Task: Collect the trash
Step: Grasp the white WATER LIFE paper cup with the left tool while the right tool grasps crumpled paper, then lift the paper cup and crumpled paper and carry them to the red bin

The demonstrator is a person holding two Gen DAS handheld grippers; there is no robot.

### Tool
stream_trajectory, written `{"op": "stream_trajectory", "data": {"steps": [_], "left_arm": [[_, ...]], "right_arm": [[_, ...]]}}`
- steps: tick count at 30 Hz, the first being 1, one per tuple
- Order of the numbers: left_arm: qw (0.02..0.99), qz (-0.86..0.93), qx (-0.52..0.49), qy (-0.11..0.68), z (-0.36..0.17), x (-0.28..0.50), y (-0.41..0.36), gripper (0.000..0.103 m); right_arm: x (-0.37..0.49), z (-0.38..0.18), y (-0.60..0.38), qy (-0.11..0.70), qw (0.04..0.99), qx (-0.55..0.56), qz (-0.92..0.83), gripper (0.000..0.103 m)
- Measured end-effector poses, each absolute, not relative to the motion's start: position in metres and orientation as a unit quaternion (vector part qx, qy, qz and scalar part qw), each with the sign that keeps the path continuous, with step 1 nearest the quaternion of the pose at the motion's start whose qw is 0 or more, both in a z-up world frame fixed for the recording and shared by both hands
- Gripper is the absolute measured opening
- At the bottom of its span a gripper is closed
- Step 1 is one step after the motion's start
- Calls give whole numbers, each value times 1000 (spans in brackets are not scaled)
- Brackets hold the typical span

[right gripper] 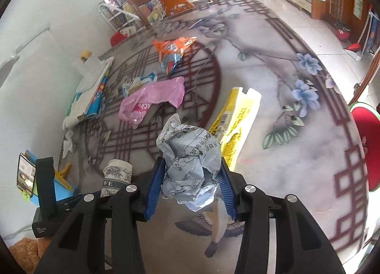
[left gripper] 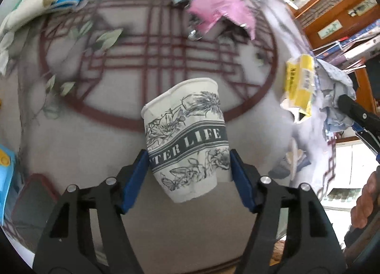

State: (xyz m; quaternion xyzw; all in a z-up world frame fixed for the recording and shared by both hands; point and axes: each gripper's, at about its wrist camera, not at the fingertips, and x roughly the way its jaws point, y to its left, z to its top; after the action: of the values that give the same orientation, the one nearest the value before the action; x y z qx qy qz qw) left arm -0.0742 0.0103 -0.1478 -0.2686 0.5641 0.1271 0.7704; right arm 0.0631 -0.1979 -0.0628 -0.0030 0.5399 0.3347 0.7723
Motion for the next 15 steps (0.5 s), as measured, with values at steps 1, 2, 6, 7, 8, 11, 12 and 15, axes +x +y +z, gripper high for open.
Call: {"op": "stream_trajectory", "data": {"steps": [1,2,6,7,8,11,12,15], "left_arm": [[779,123,-261,557,-143,-72,7,65],[784,121,-257,551,-139,-70,6,64],[817,111,-235,514,-113,-55,-1,64],[822,108,-232,508,-107,-52,-4,64],[829,105,-231,498,-100,-46,-6,64],[844,98,-228,475,-83,-35,-11,65],[849,95,-226,467,-77,-31,-13,65],[860,88,-218,454,-67,-21,-18,65]], "right_arm": [[64,-62,-200,538,774,-1,333,44],[65,-59,-203,535,778,2,330,44],[70,-50,-214,523,790,14,320,44],[72,-47,-217,521,792,18,317,44],[73,-45,-220,519,794,20,315,44],[77,-39,-227,512,800,33,310,44],[78,-37,-230,510,803,37,308,44],[82,-32,-238,502,810,44,301,44]]}}
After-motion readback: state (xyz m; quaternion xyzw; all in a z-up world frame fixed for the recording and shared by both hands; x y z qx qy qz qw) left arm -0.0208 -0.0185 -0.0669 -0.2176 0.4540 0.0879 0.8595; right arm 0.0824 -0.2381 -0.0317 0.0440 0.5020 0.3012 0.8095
